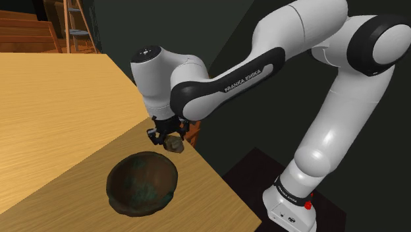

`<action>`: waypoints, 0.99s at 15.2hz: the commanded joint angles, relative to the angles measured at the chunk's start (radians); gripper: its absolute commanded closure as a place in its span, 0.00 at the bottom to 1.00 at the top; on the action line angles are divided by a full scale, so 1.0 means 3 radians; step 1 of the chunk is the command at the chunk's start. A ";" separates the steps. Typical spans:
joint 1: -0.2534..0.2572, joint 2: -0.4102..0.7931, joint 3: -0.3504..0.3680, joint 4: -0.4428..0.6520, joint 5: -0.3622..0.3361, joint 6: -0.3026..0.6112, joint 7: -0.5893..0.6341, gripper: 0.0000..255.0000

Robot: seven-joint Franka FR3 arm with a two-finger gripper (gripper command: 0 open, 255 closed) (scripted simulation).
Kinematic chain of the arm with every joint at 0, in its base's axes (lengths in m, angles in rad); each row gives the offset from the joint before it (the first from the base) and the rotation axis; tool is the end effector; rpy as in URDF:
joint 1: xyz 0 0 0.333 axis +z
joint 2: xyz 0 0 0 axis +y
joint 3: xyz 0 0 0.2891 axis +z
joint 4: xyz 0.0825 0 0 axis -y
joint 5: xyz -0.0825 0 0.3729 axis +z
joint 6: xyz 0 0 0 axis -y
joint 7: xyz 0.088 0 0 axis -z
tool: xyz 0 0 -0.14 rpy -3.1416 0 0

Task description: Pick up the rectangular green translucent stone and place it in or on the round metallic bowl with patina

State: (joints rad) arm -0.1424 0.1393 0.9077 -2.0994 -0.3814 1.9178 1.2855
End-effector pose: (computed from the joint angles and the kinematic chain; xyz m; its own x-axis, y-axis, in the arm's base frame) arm 0.3949 0.3267 0.3099 0.9448 -0.3061 0.1169 -0.3276 -0.8909 0.3145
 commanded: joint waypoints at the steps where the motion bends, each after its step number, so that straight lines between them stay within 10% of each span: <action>1: -0.0017 -0.0067 0.0013 0.0039 0.0064 -0.0066 -0.0062 1.00; 15: -0.0079 -0.0429 0.0031 0.0393 0.0386 -0.0564 -0.0409 1.00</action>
State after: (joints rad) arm -0.1647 0.0179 0.9179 -1.9920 -0.2715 1.7616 1.1713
